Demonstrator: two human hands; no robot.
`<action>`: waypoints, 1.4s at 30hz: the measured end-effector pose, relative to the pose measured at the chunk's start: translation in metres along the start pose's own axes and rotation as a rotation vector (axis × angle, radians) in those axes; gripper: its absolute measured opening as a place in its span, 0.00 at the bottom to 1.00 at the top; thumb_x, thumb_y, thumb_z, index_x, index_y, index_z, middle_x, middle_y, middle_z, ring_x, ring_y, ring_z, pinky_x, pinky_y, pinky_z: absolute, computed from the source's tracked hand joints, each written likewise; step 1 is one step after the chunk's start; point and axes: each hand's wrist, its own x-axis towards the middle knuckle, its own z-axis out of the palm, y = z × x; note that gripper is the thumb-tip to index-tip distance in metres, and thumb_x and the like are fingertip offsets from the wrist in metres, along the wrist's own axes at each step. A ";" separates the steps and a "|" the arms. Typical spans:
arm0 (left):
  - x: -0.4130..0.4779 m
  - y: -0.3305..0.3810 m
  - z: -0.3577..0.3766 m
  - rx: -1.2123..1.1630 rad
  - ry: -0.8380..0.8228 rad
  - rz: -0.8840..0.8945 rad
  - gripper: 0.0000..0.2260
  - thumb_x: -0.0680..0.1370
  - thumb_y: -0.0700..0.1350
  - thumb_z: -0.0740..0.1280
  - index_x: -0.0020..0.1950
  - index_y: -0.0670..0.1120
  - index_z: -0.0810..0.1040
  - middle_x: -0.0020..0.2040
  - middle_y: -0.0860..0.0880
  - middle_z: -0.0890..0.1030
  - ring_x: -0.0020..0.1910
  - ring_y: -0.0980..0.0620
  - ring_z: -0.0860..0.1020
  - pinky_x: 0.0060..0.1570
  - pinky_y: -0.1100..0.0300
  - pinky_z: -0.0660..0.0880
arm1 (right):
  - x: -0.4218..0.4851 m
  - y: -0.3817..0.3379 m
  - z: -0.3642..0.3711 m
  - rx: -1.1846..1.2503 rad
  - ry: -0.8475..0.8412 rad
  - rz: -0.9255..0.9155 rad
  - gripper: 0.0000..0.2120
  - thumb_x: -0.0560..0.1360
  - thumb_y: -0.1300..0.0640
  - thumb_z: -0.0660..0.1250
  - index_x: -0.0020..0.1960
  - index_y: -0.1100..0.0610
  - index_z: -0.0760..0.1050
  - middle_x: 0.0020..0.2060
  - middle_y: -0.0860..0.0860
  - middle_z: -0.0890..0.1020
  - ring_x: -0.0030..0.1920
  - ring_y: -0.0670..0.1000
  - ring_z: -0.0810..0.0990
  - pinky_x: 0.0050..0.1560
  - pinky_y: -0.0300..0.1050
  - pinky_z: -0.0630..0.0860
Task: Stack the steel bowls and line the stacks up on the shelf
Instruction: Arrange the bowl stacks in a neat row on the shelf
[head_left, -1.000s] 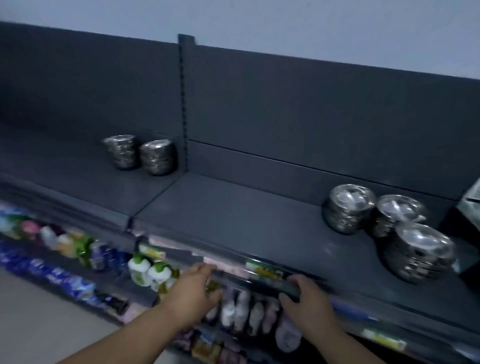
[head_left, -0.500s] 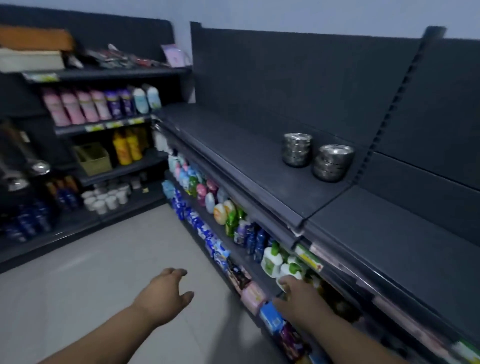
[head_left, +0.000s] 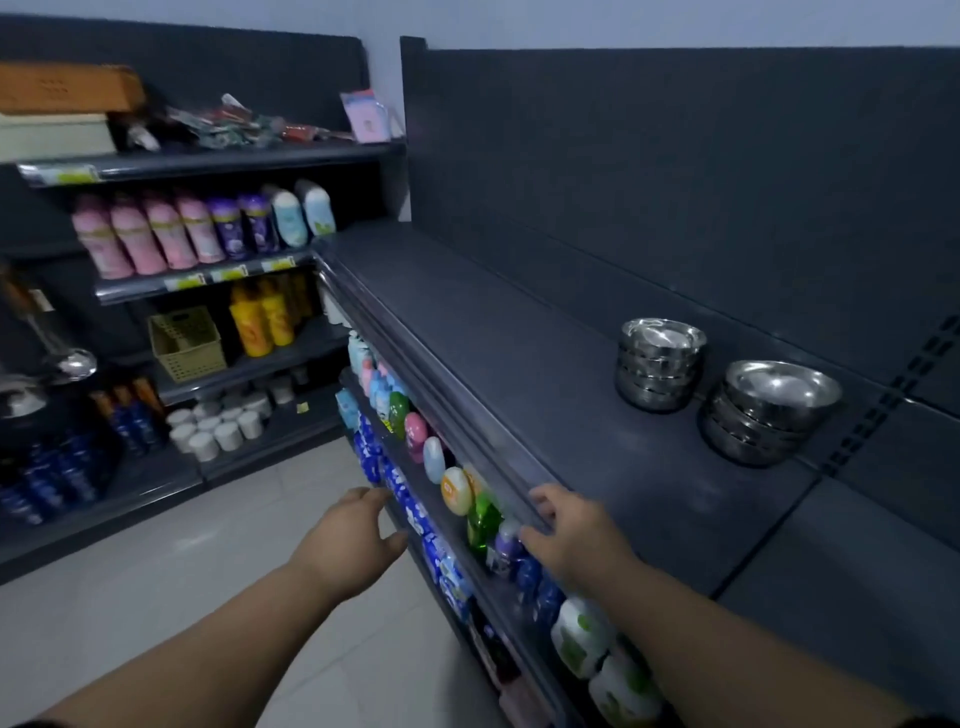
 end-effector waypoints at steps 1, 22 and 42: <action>0.015 0.008 -0.002 -0.012 0.006 0.015 0.26 0.77 0.55 0.65 0.73 0.50 0.65 0.71 0.48 0.68 0.67 0.50 0.70 0.65 0.59 0.67 | 0.012 0.000 -0.009 0.010 0.019 0.013 0.20 0.75 0.51 0.68 0.65 0.52 0.72 0.56 0.50 0.78 0.54 0.51 0.78 0.55 0.44 0.76; 0.306 0.172 -0.008 -0.278 -0.397 0.698 0.32 0.75 0.56 0.68 0.76 0.52 0.59 0.75 0.50 0.63 0.73 0.53 0.62 0.69 0.65 0.57 | 0.140 0.032 -0.093 0.319 0.677 0.632 0.48 0.65 0.50 0.79 0.76 0.56 0.56 0.66 0.52 0.76 0.67 0.53 0.74 0.65 0.40 0.67; 0.290 0.238 0.025 -0.979 -1.033 0.391 0.06 0.81 0.56 0.58 0.53 0.63 0.73 0.55 0.61 0.78 0.56 0.53 0.78 0.56 0.59 0.74 | 0.132 0.025 -0.084 0.845 0.788 0.484 0.49 0.65 0.59 0.79 0.78 0.48 0.53 0.67 0.46 0.73 0.63 0.41 0.73 0.71 0.46 0.67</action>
